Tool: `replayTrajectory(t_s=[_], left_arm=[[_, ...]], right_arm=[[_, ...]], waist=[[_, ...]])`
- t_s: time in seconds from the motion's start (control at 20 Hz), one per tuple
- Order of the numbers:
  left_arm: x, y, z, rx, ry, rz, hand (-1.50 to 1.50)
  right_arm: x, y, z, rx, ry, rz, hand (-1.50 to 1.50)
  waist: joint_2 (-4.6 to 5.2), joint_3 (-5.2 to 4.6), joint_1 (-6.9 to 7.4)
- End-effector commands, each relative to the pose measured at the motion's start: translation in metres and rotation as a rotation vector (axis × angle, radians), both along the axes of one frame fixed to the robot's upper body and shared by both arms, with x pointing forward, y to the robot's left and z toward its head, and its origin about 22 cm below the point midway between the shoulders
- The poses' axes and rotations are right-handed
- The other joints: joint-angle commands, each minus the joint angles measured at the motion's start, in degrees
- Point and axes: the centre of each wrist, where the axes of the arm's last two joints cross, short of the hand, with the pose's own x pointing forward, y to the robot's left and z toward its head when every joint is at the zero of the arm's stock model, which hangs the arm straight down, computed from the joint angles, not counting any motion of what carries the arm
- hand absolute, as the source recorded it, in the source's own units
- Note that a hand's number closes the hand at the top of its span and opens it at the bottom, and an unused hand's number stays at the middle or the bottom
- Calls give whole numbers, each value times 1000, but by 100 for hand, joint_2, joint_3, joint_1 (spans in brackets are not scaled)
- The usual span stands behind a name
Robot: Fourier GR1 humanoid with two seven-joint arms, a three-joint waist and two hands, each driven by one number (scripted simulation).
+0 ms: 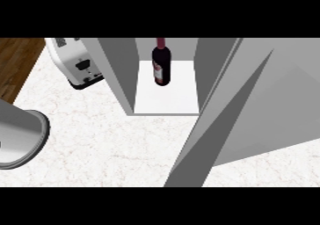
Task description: Pick up the wine, place it into the cabinet and close the cabinet
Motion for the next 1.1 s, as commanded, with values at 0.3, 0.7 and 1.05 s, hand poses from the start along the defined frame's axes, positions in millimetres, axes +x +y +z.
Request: replayTrajectory(t_s=[0.3, 0.7, 1.05], left_arm=[[14, 15, 2, -49, -3, -49, -150], [8, 2, 15, -67, 6, -68, -150], [28, -5, 11, -84, -6, -54, -150]], right_arm=[[-6, 48, 18, 16, -161, 48, 150], [29, 71, 32, 16, -149, 34, 150], [73, 101, 81, 59, -156, 25, 150]], waist=[[58, -11, 82], [75, 2, 234], [94, 3, 200]])
